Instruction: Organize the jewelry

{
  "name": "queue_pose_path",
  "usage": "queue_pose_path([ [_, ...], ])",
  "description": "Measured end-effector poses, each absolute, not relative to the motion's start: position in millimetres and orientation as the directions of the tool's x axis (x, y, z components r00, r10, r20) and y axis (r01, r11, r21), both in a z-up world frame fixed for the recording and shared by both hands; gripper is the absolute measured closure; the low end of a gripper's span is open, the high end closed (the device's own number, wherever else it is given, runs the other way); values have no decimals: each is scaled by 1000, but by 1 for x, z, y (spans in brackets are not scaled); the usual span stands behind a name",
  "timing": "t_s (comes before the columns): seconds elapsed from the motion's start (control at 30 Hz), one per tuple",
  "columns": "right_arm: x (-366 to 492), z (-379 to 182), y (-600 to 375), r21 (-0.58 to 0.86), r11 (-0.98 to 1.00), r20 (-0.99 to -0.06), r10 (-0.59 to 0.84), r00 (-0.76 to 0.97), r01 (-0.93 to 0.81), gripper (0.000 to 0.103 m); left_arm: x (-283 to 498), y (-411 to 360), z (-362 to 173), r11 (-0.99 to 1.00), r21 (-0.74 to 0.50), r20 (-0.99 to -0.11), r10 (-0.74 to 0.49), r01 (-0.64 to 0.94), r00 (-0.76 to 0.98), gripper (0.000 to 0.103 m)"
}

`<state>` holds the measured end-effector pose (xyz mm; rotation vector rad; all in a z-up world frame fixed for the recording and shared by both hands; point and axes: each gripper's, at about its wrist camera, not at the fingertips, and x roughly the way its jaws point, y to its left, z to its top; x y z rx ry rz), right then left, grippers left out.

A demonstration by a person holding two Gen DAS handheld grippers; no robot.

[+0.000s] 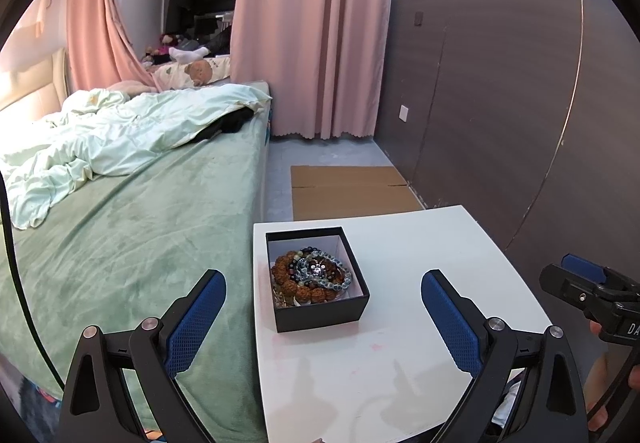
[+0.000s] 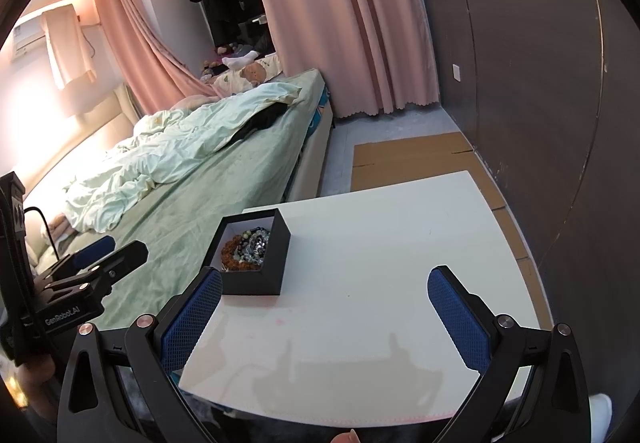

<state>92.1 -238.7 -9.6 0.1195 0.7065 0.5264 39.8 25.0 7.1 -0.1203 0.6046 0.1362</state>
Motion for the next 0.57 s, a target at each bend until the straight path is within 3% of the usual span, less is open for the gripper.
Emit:
queue_pose_path([
  [0.57,105,-13,-245,260,879,-611,471,636,-401,0,42,24,7,985,-73,-583,84,-154,808,5],
])
